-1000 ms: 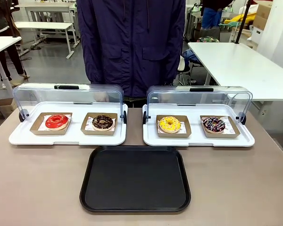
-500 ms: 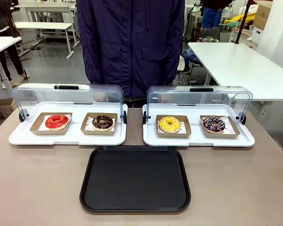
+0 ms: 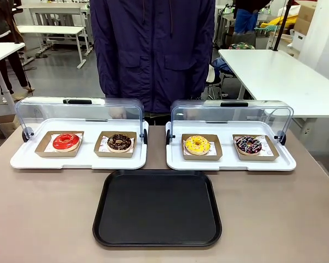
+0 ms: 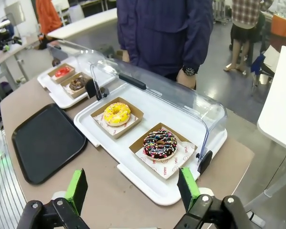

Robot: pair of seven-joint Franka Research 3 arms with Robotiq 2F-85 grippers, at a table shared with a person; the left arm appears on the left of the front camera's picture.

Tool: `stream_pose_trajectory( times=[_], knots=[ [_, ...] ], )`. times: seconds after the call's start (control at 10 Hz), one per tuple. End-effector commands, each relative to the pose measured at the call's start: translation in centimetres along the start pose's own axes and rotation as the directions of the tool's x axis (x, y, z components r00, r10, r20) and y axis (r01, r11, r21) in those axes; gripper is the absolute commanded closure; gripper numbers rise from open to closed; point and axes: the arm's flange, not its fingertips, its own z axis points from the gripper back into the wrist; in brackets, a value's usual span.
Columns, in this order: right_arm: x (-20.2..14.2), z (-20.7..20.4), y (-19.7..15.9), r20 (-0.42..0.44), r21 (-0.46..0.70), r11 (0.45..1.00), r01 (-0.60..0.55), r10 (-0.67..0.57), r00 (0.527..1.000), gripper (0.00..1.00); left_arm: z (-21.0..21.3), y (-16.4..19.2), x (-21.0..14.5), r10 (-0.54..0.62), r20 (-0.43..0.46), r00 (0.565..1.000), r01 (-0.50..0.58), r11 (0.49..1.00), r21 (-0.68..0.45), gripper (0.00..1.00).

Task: Move the third donut from the left to the tray.
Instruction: Pick up the Paper togo box containing the Donut indicated by the person and place it on the Handle tray.

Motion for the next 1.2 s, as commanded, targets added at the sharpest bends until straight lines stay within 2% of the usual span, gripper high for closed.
stream_pose_trajectory(
  times=[0.0, 1.1],
  knots=[
    [0.09, -0.12, -0.37, 0.031, 0.001, 1.000, -0.027, 0.027, 0.999, 0.00, 0.15, 0.09, 0.20, -0.010, 0.008, 1.000, 0.010, 1.000, -0.008, 0.00],
    [0.09, -0.12, -0.37, 0.031, 0.001, 1.000, -0.027, 0.027, 0.999, 0.00, 0.15, 0.09, 0.20, -0.010, 0.008, 1.000, 0.010, 1.000, -0.008, 0.00]
  ],
)
